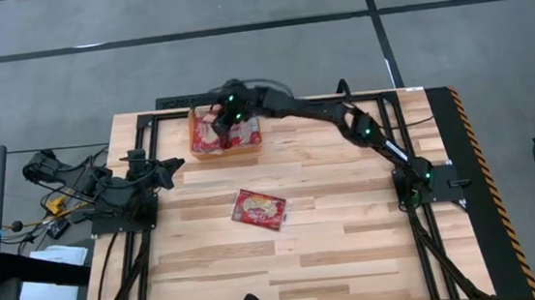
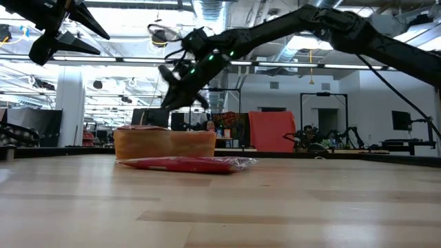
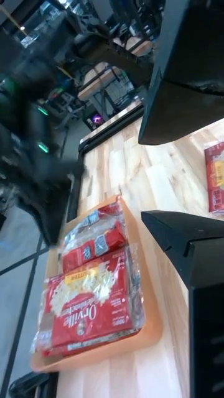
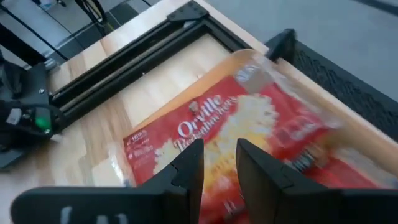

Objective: Sort popcorn bags into baskets
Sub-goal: Put the popcorn bag into the orange bin

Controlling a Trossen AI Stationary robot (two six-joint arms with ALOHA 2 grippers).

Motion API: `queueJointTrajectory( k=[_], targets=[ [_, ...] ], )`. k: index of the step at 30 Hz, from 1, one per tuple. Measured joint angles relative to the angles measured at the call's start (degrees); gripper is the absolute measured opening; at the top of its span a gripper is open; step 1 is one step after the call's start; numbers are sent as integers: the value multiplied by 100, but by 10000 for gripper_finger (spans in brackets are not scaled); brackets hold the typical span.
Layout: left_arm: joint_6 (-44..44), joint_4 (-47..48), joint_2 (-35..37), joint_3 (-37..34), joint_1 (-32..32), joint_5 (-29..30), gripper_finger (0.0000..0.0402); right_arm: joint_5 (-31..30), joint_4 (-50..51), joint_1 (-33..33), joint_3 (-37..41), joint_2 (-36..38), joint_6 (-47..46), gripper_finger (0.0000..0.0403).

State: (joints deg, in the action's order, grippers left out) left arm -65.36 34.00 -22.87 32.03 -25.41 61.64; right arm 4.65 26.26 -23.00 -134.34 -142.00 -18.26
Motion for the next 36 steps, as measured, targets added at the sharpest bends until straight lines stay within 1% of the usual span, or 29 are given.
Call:
queueJointTrajectory(
  k=[4,6,7,10,13,15,17,21,23,25,27,29,31,33,35,36],
  targets=[
    [21,-7,-41,0,0,-265,173,852,1299,-125,-36,753,162,118],
    [107,-30,-123,-28,1,-384,173,1260,2192,-98,-47,1046,303,118],
    [115,-11,-172,-56,2,-460,173,1362,2691,-44,-42,1123,442,119],
    [-15,-35,-350,-194,11,-778,173,1377,4127,182,-5,1263,717,121],
    [-195,-52,-549,-328,11,-1141,173,1318,5448,447,-7,1459,730,130],
    [-289,-86,-670,-423,11,-1327,173,1137,5970,698,148,1622,583,140],
    [-424,-293,-778,-593,11,-1558,173,919,6115,1011,542,1871,370,153],
    [-411,-1295,-945,-1060,13,-2206,173,782,5745,1600,1694,2633,-366,182],
    [-385,-1900,-1015,-1303,11,-2371,173,781,5364,1824,2455,3092,-862,196],
    [-374,-2473,-1096,-1526,11,-2427,173,808,4893,1995,3308,3552,-1558,208],
    [-398,-2917,-1195,-1696,11,-2429,173,781,4016,2170,4207,4075,-2420,219],
    [-433,-3445,-1330,-1842,11,-2424,173,570,3027,2321,5119,4592,-3219,227],
    [-436,-3952,-1535,-1963,13,-2440,173,334,1902,2438,5935,4948,-3818,233],
    [-444,-4283,-1806,-2006,13,-2501,173,33,980,2495,6581,5127,-3888,235],
    [-434,-4575,-2111,-2006,13,-2548,173,-231,199,2472,7001,5139,-3312,234],
    [-434,-4760,-2287,-2006,13,-2588,173,-335,35,2427,7090,5082,-2990,233]
  ],
)
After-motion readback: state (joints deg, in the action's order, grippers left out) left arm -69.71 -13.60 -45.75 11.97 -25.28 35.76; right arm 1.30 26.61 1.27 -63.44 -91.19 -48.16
